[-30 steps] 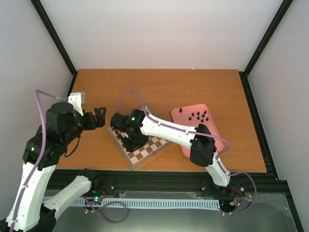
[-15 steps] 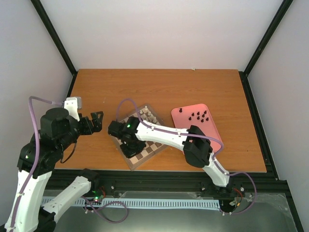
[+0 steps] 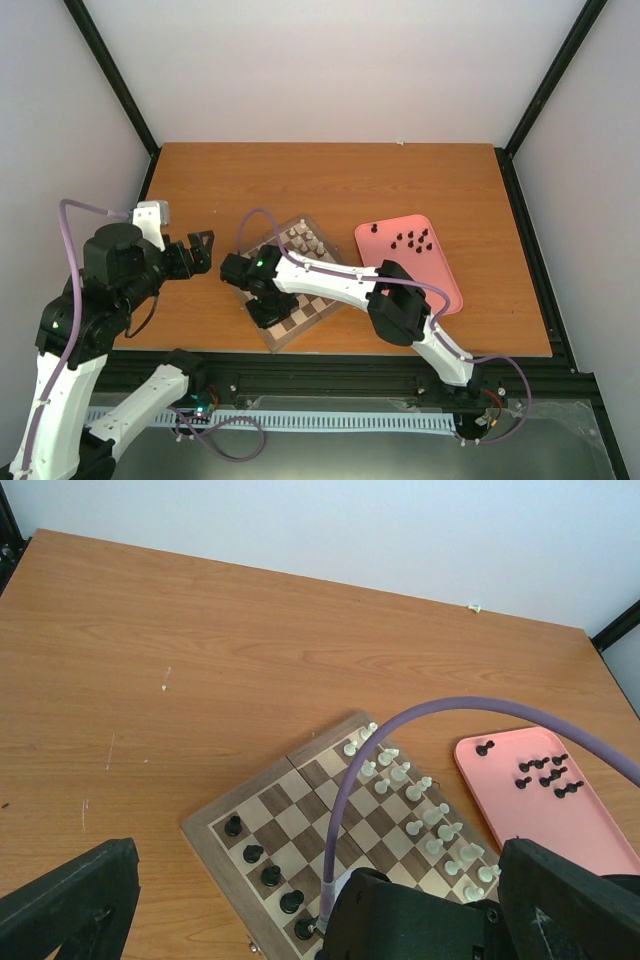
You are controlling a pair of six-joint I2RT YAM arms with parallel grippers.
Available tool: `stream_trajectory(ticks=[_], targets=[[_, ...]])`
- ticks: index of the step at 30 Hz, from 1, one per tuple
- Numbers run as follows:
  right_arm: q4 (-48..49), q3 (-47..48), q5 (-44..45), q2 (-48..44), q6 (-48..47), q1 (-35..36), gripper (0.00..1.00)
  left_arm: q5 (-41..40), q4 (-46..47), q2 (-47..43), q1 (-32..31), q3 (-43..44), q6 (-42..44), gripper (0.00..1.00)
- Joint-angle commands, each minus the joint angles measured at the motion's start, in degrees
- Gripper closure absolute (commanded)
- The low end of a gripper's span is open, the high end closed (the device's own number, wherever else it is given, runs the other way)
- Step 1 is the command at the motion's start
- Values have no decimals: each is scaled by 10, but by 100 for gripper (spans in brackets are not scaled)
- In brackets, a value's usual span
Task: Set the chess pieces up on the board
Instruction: Place the chess piece on the chessboard.
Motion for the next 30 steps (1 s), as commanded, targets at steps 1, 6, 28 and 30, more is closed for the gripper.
stream_trajectory(ticks=[1, 6, 28, 30], targets=[[-8, 22, 8, 11, 1, 5, 90, 1, -5, -5, 2, 15, 15, 0], [-16, 34, 17, 20, -2, 4, 89, 1, -5, -4, 2, 15, 16, 0], [-36, 73, 20, -2, -8, 3, 65, 3, -1, -3, 2, 1, 19, 0], [-51, 86, 30, -13, -7, 3, 63, 3, -1, -2, 2, 2, 18, 0]])
